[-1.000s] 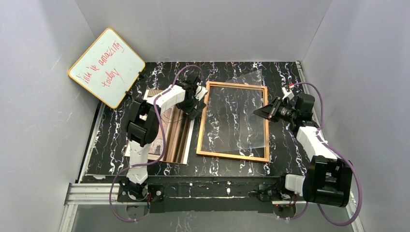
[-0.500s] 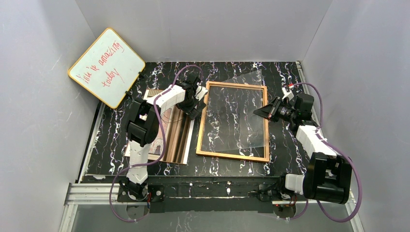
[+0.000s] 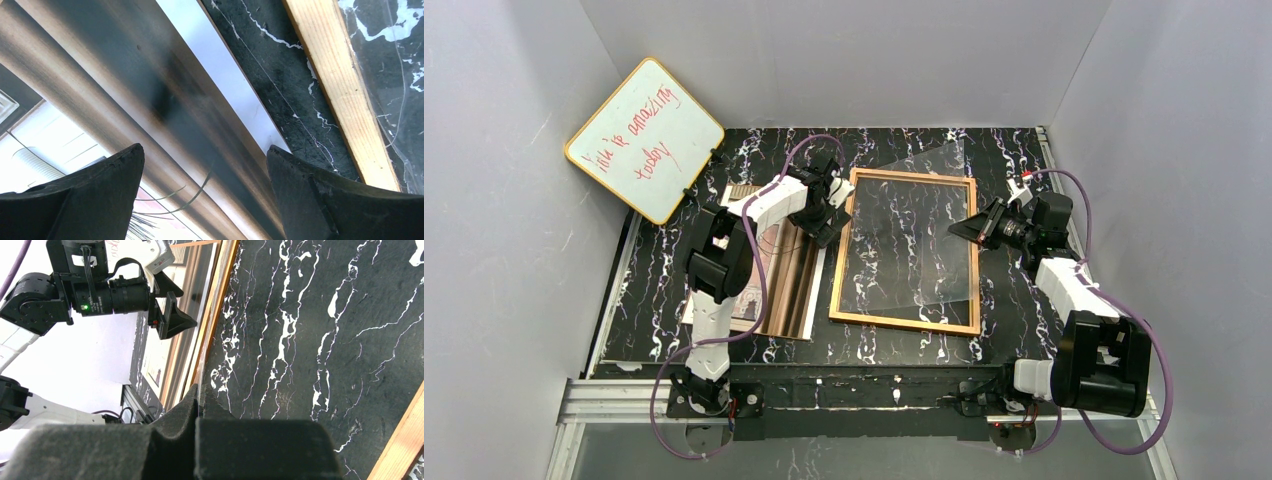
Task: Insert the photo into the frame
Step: Place the photo frame item in the photo frame.
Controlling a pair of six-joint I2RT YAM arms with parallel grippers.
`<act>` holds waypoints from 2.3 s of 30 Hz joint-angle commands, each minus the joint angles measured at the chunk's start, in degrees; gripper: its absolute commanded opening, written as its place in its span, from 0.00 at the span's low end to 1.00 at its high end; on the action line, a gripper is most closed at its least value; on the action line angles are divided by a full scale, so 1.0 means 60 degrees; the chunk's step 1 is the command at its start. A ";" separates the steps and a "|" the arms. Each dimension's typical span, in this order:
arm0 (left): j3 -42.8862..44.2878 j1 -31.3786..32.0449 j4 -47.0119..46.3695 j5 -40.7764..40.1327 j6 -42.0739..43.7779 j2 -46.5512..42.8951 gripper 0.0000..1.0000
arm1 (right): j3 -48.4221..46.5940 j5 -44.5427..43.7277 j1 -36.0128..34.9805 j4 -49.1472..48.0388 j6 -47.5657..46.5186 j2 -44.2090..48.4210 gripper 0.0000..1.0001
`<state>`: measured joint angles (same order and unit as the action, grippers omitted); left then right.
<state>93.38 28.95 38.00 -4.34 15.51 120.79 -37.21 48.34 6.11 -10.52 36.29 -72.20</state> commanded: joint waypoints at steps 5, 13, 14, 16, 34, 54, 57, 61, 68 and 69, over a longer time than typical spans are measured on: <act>0.0005 0.0082 0.0305 0.0386 0.0022 0.0302 0.90 | -0.0053 -0.0269 0.0022 -0.0932 -0.0029 0.0132 0.01; 0.0101 0.0151 0.0317 0.0445 0.0030 0.0334 0.90 | -0.0141 -0.0120 0.0020 -0.0896 -0.0052 -0.0220 0.01; 0.0101 0.0166 0.0328 0.0447 0.0016 0.0332 0.90 | -0.0141 -0.0117 0.0022 -0.0901 -0.0044 -0.0248 0.01; 0.0075 0.0218 0.0328 0.0466 0.0003 0.0334 0.90 | -0.0093 -0.0135 0.0019 -0.0926 -0.0016 -0.0248 0.01; -0.1295 0.0892 0.0186 0.1256 0.0008 -0.0321 0.89 | 0.0545 -0.0253 0.0020 -0.2144 0.1230 -0.0480 0.01; -0.1180 0.0730 0.0039 0.1713 -0.0302 -0.0571 0.87 | 0.0898 0.0597 0.0022 -0.4733 0.5013 -0.0175 0.01; -0.1125 0.0513 0.0011 0.2074 -0.0464 -0.0630 0.86 | 0.0841 0.0520 0.0021 -0.4375 0.4836 -0.0162 0.01; -0.1203 0.0435 -0.0089 0.2186 -0.0517 -0.0666 0.86 | 0.0893 0.0489 -0.0032 -0.4363 0.5003 -0.0350 0.01; -0.1302 0.0369 -0.0294 0.2632 -0.0743 -0.0728 0.85 | 0.0532 0.0063 -0.0561 -0.4315 0.5449 -0.0569 0.01; -0.1304 0.0338 -0.0312 0.2714 -0.0783 -0.0727 0.85 | 0.0489 -0.0023 -0.0641 -0.4241 0.5461 -0.0577 0.01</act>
<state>87.33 31.29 34.94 5.74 12.86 117.54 -30.79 48.38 4.27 -34.65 67.29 -75.55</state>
